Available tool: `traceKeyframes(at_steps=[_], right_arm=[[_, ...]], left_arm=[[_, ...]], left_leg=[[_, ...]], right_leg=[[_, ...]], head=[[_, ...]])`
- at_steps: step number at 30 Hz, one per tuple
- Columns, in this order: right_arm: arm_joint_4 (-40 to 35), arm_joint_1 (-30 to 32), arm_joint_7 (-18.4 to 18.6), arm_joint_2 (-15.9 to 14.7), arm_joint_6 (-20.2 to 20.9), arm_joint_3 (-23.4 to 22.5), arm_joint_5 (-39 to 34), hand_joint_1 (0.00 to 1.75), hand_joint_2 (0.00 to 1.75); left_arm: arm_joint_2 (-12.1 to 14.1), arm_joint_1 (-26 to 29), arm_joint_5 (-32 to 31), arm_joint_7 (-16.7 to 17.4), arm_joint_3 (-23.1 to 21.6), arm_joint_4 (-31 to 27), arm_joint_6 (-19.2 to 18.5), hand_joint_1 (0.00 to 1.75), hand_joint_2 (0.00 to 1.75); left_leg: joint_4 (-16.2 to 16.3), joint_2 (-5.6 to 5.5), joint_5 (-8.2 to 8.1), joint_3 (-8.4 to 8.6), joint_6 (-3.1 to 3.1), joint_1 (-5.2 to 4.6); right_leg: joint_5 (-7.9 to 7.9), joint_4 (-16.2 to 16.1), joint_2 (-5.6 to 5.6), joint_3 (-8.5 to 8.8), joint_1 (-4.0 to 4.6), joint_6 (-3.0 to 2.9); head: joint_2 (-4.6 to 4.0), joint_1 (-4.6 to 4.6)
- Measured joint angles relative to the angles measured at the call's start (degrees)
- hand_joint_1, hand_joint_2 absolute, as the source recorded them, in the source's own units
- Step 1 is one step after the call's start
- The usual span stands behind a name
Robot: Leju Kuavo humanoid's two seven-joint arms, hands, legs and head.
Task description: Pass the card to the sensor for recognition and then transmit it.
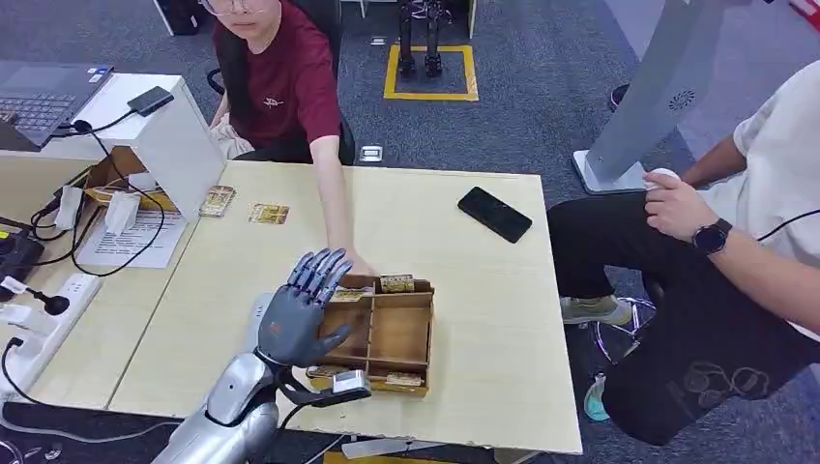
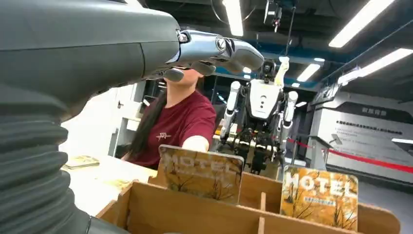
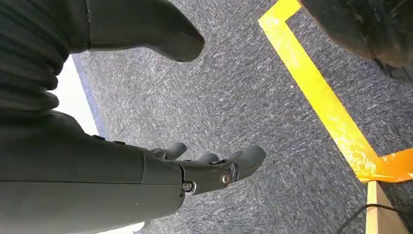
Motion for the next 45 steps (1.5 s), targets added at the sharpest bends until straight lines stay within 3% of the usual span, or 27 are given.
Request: traceKeyframes(at_steps=[23,24,25,45], right_arm=[[0.00,0.03,-0.39,0.00,-0.24,0.02,0.33,0.00,1.75],[0.00,0.03,-0.39,0.00,-0.24,0.04,0.33,0.00,1.75],[0.00,0.02,-0.39,0.00,-0.24,0.02,0.33,0.00,1.75],[0.00,0.04,-0.50,0.00,-0.48,0.02,0.31,0.00,1.75]], left_arm=[[-0.50,-0.87,-0.31,0.98,0.02,2.49,0.02,0.00,1.75],[-0.50,-0.87,-0.31,1.01,0.02,2.51,0.02,1.68,1.75],[-0.48,-0.87,-0.31,1.01,0.02,2.53,0.00,1.75,1.75],[-0.39,-1.38,2.71,0.37,0.24,2.56,-2.91,1.75,1.75]], left_leg=[[0.00,0.00,0.00,0.00,0.00,0.00],[0.00,0.00,0.00,0.00,0.00,0.00],[0.00,0.00,0.00,0.00,0.00,0.00],[0.00,0.00,0.00,0.00,0.00,0.00]], right_leg=[[0.00,0.00,0.00,0.00,0.00,0.00],[0.00,0.00,0.00,0.00,0.00,0.00],[0.00,0.00,0.00,0.00,0.00,0.00],[0.00,0.00,0.00,0.01,0.00,0.00]], head=[[0.00,0.00],[-0.02,0.00],[-0.02,0.00],[0.00,0.00]])
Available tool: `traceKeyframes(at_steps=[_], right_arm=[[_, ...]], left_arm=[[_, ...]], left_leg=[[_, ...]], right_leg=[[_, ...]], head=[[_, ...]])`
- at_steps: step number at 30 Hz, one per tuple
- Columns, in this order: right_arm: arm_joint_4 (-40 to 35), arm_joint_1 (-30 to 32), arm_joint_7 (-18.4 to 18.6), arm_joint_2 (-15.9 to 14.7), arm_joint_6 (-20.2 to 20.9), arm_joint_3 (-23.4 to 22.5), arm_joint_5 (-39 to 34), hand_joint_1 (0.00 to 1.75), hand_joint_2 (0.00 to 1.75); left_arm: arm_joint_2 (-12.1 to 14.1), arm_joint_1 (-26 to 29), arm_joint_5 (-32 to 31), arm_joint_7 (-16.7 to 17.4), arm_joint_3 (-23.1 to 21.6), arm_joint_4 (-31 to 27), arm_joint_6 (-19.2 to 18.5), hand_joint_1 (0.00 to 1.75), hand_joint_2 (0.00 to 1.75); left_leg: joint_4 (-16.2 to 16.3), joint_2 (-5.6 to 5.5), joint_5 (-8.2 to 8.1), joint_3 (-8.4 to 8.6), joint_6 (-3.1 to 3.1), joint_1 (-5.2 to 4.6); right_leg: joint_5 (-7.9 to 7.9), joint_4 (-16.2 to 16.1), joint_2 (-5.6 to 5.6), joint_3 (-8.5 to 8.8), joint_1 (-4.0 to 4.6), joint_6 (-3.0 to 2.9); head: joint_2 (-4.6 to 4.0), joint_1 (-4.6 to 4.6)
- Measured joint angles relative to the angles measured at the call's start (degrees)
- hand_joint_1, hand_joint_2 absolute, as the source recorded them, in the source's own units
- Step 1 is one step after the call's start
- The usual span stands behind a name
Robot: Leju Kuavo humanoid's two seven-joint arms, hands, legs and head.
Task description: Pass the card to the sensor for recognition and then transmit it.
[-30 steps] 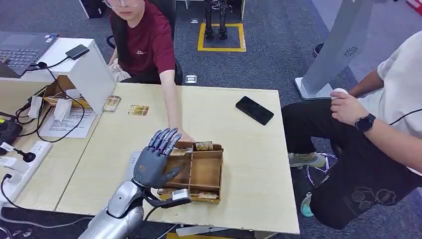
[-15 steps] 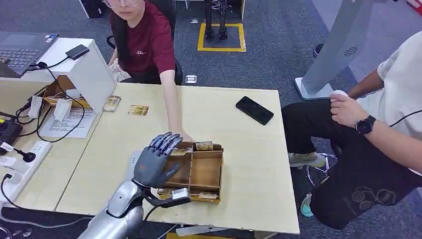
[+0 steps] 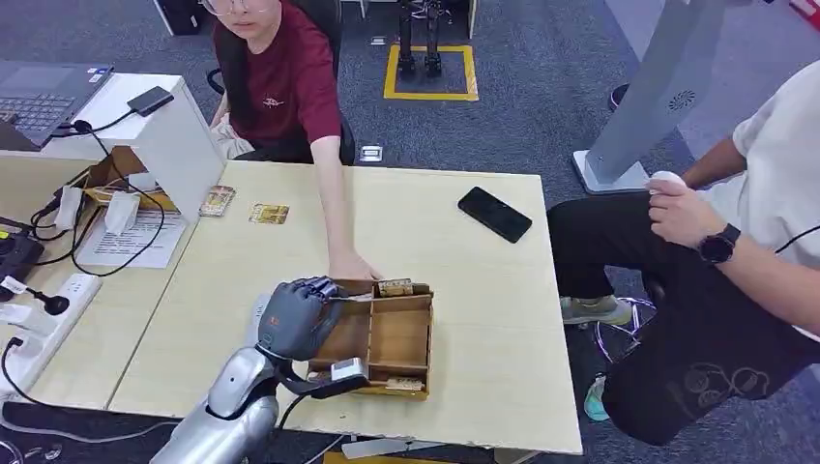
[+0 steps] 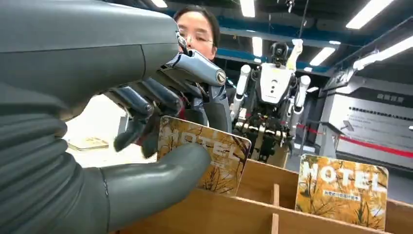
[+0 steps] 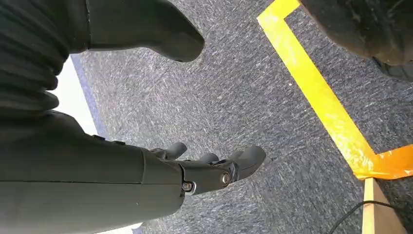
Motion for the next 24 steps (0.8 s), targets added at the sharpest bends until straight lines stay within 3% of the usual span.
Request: traceKeyframes(at_steps=[4,8,12,17,24], right_arm=[[0.00,-0.01,-0.02,0.00,-0.02,0.00,0.00,0.00,1.75],[0.00,0.01,-0.13,0.00,-0.15,0.00,-0.07,0.00,1.75],[0.00,0.01,0.00,0.02,-0.17,0.00,-0.11,0.00,1.75],[0.00,0.01,0.11,0.02,-0.17,0.00,-0.09,0.00,1.75],[0.00,0.02,0.13,0.02,-0.22,-0.02,-0.15,0.00,1.75]], left_arm=[[0.00,0.01,1.14,-0.39,0.15,0.00,-0.35,1.75,1.75],[0.09,0.03,6.67,-2.47,1.07,-0.79,-1.27,1.75,1.75],[1.01,-0.37,12.00,-3.48,3.02,-6.76,-4.16,1.75,1.75],[1.97,-1.20,13.03,-2.88,4.92,-12.92,-6.34,1.75,1.75],[2.40,-1.27,14.43,-3.98,5.79,-15.61,-5.97,1.75,1.75]], left_leg=[[0.00,0.00,0.00,0.00,0.00,0.00],[0.00,0.00,0.00,0.00,0.00,0.00],[0.00,-0.01,0.01,-0.01,0.00,0.01],[0.00,0.00,0.00,-0.01,0.00,0.01],[0.00,-0.01,0.01,-0.01,0.00,0.00]], right_leg=[[0.00,0.00,0.00,0.00,0.00,0.00],[0.00,0.00,0.00,-0.01,0.00,0.00],[0.00,0.01,0.00,-0.01,0.01,0.00],[0.00,0.01,0.00,0.00,0.00,0.00],[0.00,0.01,0.00,-0.01,0.00,0.00]], head=[[0.00,0.00],[0.00,0.00],[0.00,0.00],[-0.02,-0.02],[-0.02,0.00]])
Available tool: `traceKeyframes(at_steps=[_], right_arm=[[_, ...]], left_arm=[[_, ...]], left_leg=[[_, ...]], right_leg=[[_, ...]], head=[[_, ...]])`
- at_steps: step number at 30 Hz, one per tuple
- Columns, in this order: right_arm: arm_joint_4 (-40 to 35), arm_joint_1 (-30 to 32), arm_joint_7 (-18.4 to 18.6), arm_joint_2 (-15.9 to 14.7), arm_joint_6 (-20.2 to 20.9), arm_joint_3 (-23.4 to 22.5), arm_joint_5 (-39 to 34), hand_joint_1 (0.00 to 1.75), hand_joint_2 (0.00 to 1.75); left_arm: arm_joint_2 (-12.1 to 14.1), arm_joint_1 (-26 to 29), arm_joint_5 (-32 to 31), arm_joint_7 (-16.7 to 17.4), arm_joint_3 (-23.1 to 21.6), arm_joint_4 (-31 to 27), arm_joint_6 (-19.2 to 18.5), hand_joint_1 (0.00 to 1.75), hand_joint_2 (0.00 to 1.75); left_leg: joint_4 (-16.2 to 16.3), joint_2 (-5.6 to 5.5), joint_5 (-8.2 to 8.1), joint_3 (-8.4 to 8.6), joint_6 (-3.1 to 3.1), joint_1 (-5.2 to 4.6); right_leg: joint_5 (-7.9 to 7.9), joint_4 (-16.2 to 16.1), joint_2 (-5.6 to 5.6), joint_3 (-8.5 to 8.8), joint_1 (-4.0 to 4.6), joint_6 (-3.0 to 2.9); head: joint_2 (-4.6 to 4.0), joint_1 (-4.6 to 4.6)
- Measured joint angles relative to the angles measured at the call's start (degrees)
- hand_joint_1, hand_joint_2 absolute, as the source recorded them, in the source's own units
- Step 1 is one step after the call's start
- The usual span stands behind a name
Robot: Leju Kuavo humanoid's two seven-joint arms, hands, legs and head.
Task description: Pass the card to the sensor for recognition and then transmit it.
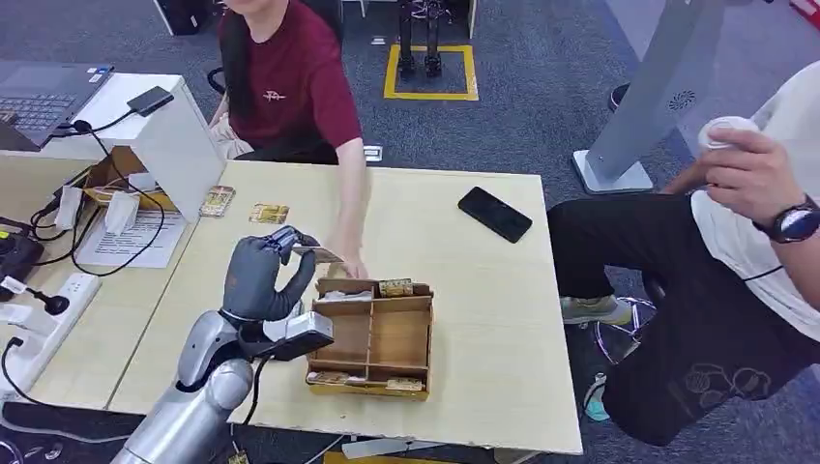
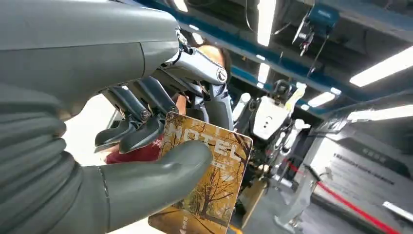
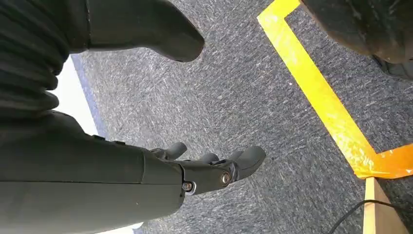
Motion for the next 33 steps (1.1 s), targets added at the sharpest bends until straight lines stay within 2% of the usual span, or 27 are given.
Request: traceKeyframes(at_steps=[6,11,15,22,33], right_arm=[[0.00,0.00,-0.04,0.00,-0.28,-0.11,-0.11,0.00,1.75],[0.00,-0.02,0.20,0.00,-0.17,-0.13,0.55,0.00,1.75],[0.00,-0.26,0.17,0.00,0.04,-0.13,0.77,0.00,1.75],[0.00,-0.20,0.17,0.00,0.04,-0.13,0.90,0.00,1.75],[0.00,0.08,0.17,-0.02,0.04,-0.13,0.85,0.00,1.75]], left_arm=[[1.40,-2.33,1.00,1.88,2.93,-4.57,0.02,1.75,1.75],[2.05,-3.95,-9.06,5.22,6.97,-4.92,6.42,1.75,1.75],[2.60,-5.30,-15.69,7.80,8.43,-1.58,9.07,1.75,1.75],[2.69,-5.95,-17.66,9.58,9.86,4.65,9.73,1.75,1.75],[2.84,-6.03,-17.64,10.05,10.62,8.15,9.73,1.75,1.75]], left_leg=[[0.00,0.01,0.02,0.01,0.00,0.01],[0.00,0.00,0.04,0.01,-0.03,0.02],[0.00,-0.01,0.06,0.00,0.01,0.02],[0.00,0.00,0.06,0.00,0.01,0.02],[0.00,0.00,0.06,0.00,0.01,0.02]], right_leg=[[0.01,0.01,0.00,0.01,0.01,-0.01],[0.02,0.02,0.00,0.00,0.02,-0.02],[0.02,0.02,0.01,0.00,0.01,-0.03],[0.03,0.02,0.00,0.00,0.01,-0.03],[0.02,0.02,0.01,-0.02,0.01,-0.03]], head=[[0.02,0.00],[0.00,0.00],[0.02,0.00],[0.00,0.00],[0.02,0.00]])
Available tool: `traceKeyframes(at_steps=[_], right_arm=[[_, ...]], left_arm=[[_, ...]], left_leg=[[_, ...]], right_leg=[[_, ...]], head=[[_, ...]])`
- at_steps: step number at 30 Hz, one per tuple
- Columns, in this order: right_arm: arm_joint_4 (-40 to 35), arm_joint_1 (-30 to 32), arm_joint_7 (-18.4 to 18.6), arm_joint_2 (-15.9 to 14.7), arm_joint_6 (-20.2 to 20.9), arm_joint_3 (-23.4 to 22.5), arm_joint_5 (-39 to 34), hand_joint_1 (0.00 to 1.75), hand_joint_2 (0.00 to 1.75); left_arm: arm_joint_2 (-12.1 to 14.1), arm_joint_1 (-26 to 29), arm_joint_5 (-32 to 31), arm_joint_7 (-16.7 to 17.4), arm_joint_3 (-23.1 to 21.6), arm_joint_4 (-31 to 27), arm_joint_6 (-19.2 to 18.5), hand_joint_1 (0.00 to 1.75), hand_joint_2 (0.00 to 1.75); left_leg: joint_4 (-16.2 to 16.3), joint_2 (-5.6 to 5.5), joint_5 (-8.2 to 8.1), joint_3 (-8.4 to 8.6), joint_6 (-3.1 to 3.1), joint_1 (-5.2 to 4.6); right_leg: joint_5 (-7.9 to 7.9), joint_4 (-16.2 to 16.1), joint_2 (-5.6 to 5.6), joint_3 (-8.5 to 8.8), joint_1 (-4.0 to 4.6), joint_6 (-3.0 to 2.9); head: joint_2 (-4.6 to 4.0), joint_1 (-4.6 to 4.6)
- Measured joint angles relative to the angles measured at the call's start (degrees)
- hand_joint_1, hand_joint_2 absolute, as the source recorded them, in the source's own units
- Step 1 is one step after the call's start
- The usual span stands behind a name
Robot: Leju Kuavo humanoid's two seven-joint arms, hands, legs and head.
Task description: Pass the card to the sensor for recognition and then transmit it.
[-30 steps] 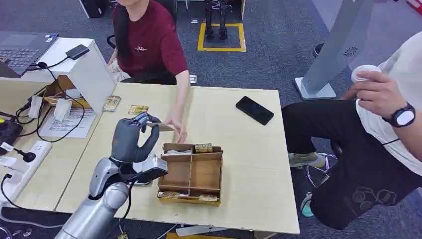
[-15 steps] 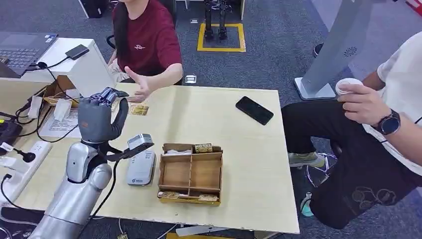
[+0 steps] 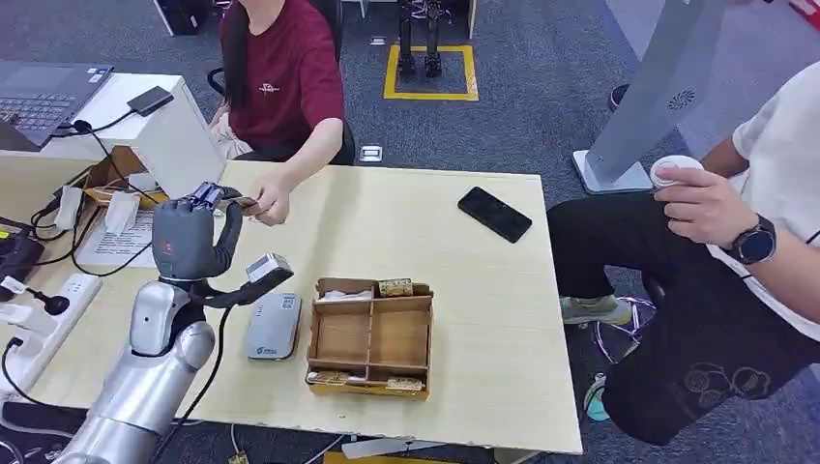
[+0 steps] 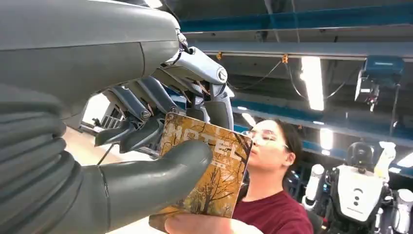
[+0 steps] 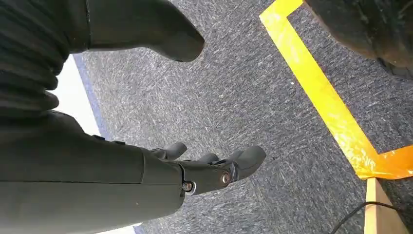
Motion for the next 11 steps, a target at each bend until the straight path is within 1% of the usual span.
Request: traceKeyframes(at_steps=[11], right_arm=[[0.00,0.02,-0.18,0.00,-0.02,0.00,0.02,0.00,1.75]], left_arm=[[-0.02,0.00,0.00,0.02,0.04,1.23,-0.13,1.75,1.75]], left_leg=[[0.00,0.00,0.00,-0.03,0.00,0.00]], right_leg=[[0.00,0.00,0.02,-0.05,0.00,0.00]], head=[[0.00,-0.02]])
